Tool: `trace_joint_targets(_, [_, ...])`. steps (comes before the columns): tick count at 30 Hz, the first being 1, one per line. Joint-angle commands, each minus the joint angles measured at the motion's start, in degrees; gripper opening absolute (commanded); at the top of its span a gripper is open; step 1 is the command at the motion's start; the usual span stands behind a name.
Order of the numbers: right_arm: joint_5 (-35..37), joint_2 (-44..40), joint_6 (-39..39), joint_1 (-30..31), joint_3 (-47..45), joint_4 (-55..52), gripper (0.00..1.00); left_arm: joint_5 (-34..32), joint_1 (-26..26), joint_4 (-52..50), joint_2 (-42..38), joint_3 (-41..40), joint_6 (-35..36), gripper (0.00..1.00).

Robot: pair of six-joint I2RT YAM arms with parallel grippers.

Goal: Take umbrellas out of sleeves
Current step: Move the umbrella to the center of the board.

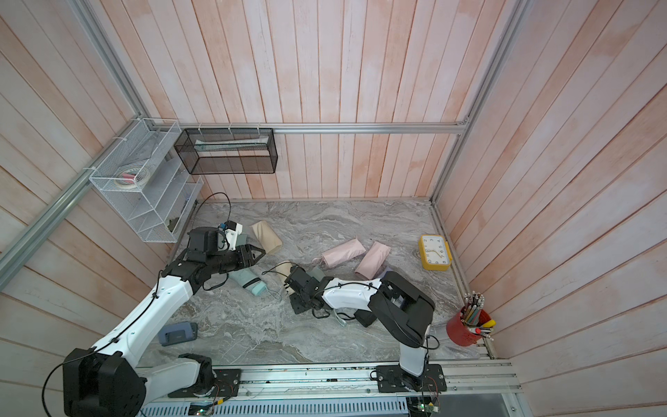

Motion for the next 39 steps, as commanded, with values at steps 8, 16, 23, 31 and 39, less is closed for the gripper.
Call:
trace_joint_targets(8, [-15.03, 3.79, -6.76, -6.42, 4.83, 9.52, 0.40, 1.07, 0.64, -0.52, -1.15, -2.64, 0.97, 0.59])
trace_joint_targets(16, [-17.86, -10.66, -5.46, -10.56, -4.52, 10.15, 0.50, 2.99, 0.03, 4.01, -1.37, -6.42, -1.98, 0.59])
trace_joint_targets(23, [-6.04, -28.36, -3.06, -11.99, -16.22, -1.79, 0.48, 3.74, -5.15, 9.62, 2.84, -9.15, -4.71, 0.59])
trace_joint_targets(31, [3.56, -43.03, 3.85, -8.09, -28.46, -9.86, 0.41, 2.26, -10.18, 15.11, 8.39, -8.84, -7.54, 0.59])
trace_joint_targets(39, [4.06, -44.11, 9.45, -1.55, -33.86, -8.66, 0.39, 1.28, -12.23, 15.46, 10.59, -7.53, -8.20, 0.58])
